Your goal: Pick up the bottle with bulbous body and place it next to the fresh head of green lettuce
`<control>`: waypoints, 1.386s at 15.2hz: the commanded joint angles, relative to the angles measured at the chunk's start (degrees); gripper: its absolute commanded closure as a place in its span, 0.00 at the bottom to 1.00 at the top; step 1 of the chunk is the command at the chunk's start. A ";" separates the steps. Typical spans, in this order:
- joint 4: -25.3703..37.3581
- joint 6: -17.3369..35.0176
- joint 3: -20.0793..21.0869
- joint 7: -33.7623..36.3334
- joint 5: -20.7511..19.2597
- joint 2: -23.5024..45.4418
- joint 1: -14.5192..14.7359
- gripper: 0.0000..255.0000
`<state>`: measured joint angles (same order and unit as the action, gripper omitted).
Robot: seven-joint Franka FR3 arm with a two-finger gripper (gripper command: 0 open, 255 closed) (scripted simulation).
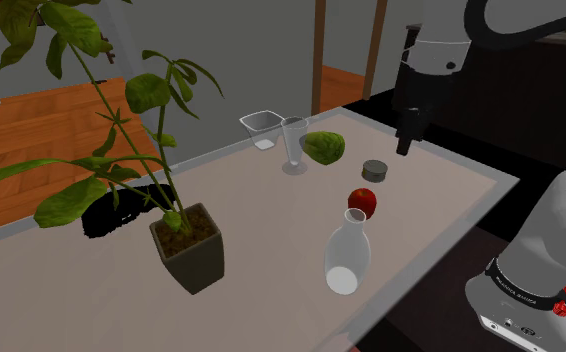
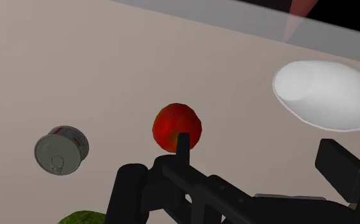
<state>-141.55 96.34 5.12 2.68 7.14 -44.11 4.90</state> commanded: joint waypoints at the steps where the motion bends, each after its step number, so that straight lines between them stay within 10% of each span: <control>1: -1.33 2.20 2.78 2.42 1.59 0.16 1.26 0.00; 14: -1.26 17.51 21.50 17.85 7.87 11.23 6.96 0.00; 21: -4.26 23.42 23.71 18.73 8.34 13.96 7.00 0.00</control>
<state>-145.15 118.84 28.65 21.43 15.38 -30.40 11.89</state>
